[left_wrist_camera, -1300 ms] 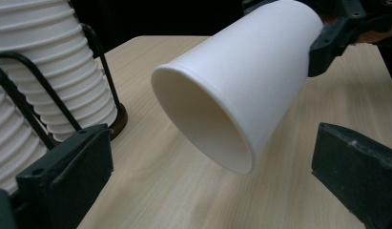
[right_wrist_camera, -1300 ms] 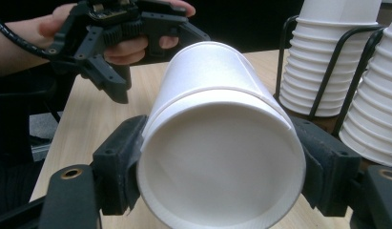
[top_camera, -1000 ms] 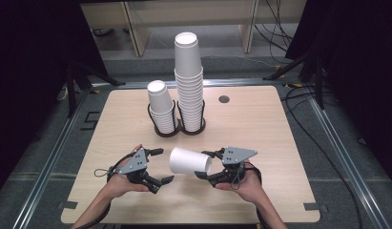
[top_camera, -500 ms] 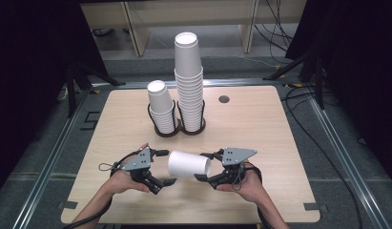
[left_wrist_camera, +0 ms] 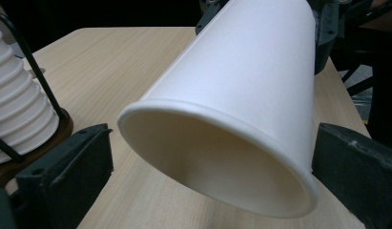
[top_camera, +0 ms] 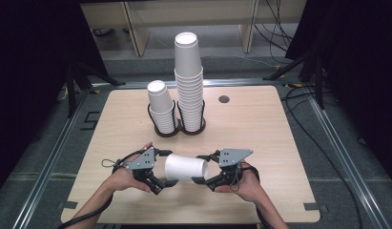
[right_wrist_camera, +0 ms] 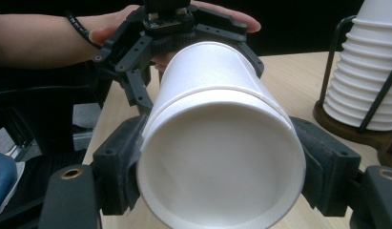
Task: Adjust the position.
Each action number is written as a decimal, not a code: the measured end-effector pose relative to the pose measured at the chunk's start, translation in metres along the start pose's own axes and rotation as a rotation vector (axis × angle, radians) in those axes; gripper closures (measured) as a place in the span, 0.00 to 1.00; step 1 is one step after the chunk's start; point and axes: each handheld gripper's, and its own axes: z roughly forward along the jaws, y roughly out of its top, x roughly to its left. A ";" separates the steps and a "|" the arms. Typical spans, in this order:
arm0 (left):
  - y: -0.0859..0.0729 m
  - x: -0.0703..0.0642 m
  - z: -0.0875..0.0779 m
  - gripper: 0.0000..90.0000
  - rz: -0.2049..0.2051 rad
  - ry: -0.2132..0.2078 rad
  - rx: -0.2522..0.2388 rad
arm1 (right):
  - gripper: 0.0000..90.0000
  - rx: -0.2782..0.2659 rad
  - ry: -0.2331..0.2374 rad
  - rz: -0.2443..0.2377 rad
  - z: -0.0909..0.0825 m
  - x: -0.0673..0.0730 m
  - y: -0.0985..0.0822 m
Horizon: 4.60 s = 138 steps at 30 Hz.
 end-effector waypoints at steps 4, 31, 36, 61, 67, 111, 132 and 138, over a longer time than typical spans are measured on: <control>0.001 -0.001 0.002 0.00 0.006 -0.022 -0.014 | 0.30 0.018 -0.005 -0.001 0.000 0.001 0.001; 0.004 0.001 0.004 0.09 0.049 -0.058 0.015 | 0.29 0.001 0.017 -0.005 0.002 -0.003 0.000; 0.009 0.000 0.002 0.12 0.072 -0.050 0.058 | 0.28 0.022 0.046 0.021 0.003 -0.004 0.000; 0.022 0.003 -0.003 0.21 0.148 -0.067 0.105 | 0.28 0.048 0.013 0.012 0.002 -0.007 0.002; 0.026 0.004 -0.003 0.21 0.164 -0.065 0.143 | 0.27 0.060 0.003 0.003 0.004 -0.008 0.002; 0.063 0.026 -0.009 0.23 0.290 -0.044 0.478 | 0.17 0.166 -0.135 0.019 -0.020 -0.012 0.001; 0.086 0.031 0.002 0.25 0.384 -0.076 0.654 | 0.20 0.284 -0.164 0.019 -0.015 -0.018 0.017; 0.088 0.030 0.006 0.25 0.393 -0.075 0.704 | 0.22 0.316 -0.155 -0.007 -0.008 -0.020 0.028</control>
